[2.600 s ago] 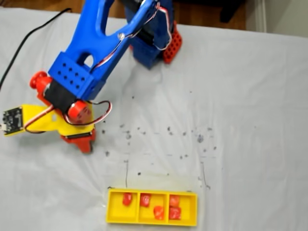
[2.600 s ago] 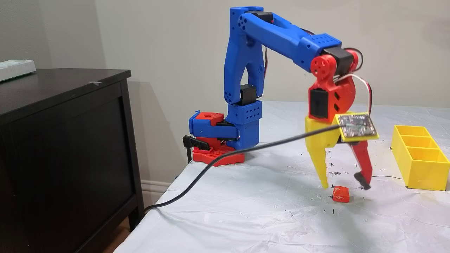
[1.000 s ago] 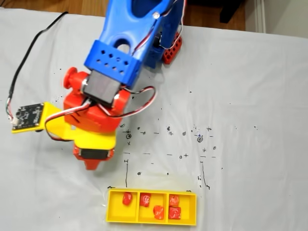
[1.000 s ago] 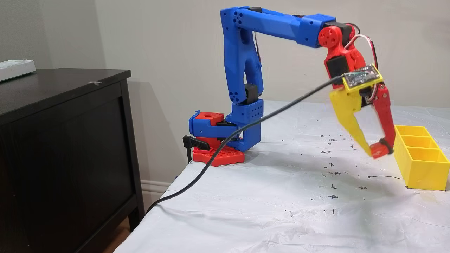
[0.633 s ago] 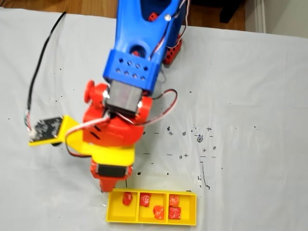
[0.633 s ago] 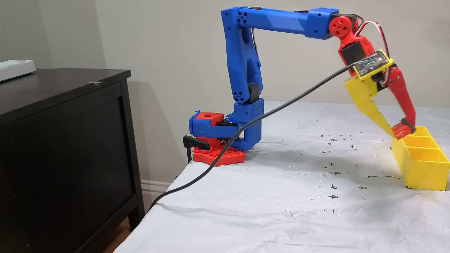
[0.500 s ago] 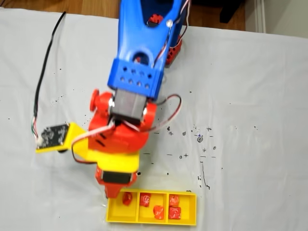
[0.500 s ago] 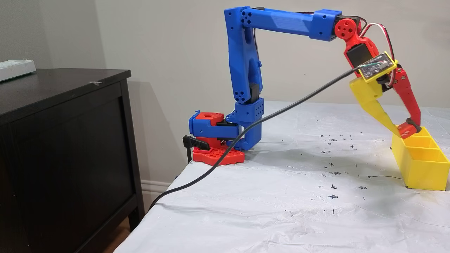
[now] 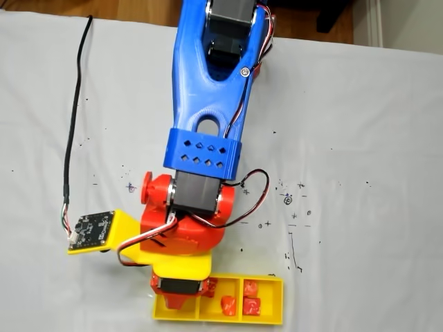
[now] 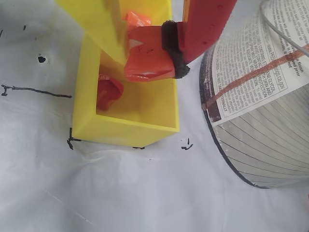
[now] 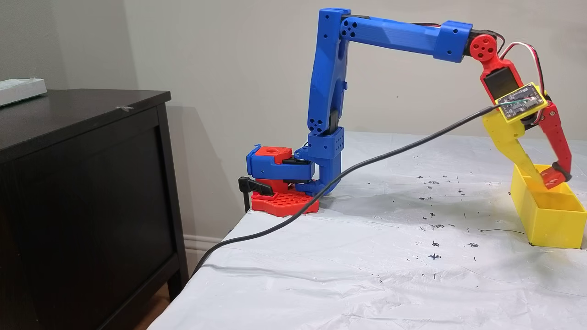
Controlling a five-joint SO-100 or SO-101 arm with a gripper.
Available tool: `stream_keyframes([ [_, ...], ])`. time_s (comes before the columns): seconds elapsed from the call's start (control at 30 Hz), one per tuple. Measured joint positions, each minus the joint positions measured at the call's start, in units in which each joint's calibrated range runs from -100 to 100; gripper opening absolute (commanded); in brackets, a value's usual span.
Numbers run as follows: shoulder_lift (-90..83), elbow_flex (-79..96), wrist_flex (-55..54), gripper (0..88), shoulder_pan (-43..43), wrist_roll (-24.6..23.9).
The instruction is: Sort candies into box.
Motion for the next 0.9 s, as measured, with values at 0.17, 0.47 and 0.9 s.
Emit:
stream_keyframes([
  [0.17, 1.78, 0.0, 0.79, 0.2, -0.16, 0.0],
  [0.47, 2.88, -2.05, 1.11, 1.3, -0.08, 0.0],
  [0.9, 2.88, -3.34, 3.97, 29.9, -0.08, 0.59],
])
